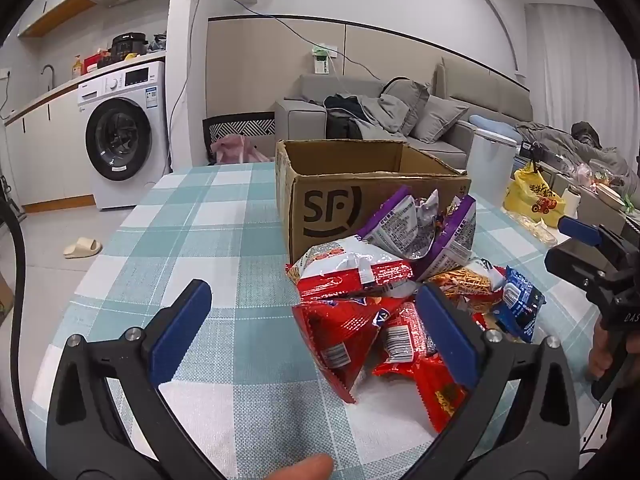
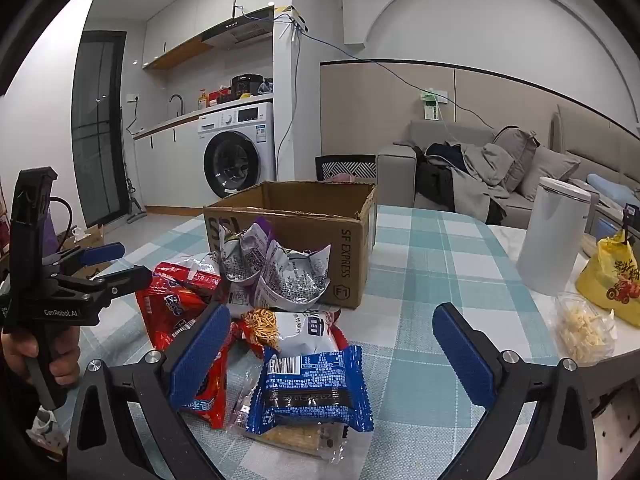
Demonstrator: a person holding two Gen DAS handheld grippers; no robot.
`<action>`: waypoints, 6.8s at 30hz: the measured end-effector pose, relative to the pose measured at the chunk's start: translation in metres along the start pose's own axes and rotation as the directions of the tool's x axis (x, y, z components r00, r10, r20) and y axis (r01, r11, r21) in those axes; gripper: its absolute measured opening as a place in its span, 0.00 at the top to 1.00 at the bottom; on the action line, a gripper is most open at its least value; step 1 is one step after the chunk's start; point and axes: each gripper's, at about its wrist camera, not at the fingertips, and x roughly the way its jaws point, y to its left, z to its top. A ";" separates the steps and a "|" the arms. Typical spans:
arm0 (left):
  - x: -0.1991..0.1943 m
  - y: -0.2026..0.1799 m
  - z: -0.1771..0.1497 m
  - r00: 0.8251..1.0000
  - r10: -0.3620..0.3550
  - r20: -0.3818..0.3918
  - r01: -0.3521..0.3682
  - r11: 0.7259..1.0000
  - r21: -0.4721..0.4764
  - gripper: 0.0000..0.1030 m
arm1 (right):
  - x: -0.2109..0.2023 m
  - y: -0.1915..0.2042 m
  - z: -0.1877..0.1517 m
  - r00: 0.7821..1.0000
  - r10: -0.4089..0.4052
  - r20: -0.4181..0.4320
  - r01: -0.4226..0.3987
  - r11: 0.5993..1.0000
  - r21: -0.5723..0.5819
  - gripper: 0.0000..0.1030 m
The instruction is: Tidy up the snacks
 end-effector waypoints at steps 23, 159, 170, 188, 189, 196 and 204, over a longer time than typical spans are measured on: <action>-0.003 0.004 0.001 1.000 0.000 -0.015 0.000 1.000 -0.007 0.01 | 0.002 0.003 -0.001 1.000 0.000 -0.008 0.000 1.000 -0.005 0.00; 0.010 0.004 0.005 0.950 -0.219 -0.222 0.216 0.976 -0.034 0.66 | 0.018 -0.014 -0.010 0.952 0.201 -0.232 -0.162 0.971 0.177 0.53; -0.030 -0.001 0.025 0.961 -0.229 -0.156 0.228 0.973 -0.026 0.66 | 0.002 -0.008 0.021 0.970 0.199 -0.137 -0.175 0.970 0.168 0.53; -0.006 0.001 0.089 0.981 -0.176 -0.085 0.174 0.984 -0.032 0.66 | 0.013 -0.005 0.071 0.981 0.184 -0.065 -0.170 0.971 0.169 0.53; -0.003 0.001 0.093 0.981 -0.174 -0.084 0.172 0.985 -0.034 0.66 | 0.014 -0.005 0.074 0.982 0.179 -0.063 -0.166 0.971 0.170 0.53; 0.023 0.003 0.116 0.986 -0.149 -0.071 0.147 0.989 -0.033 0.66 | 0.035 -0.010 0.093 0.984 0.172 -0.057 -0.158 0.969 0.192 0.53; 0.059 -0.002 0.129 0.988 -0.136 -0.071 0.135 0.991 -0.019 0.66 | 0.063 -0.015 0.108 0.983 0.175 -0.054 -0.161 0.965 0.208 0.53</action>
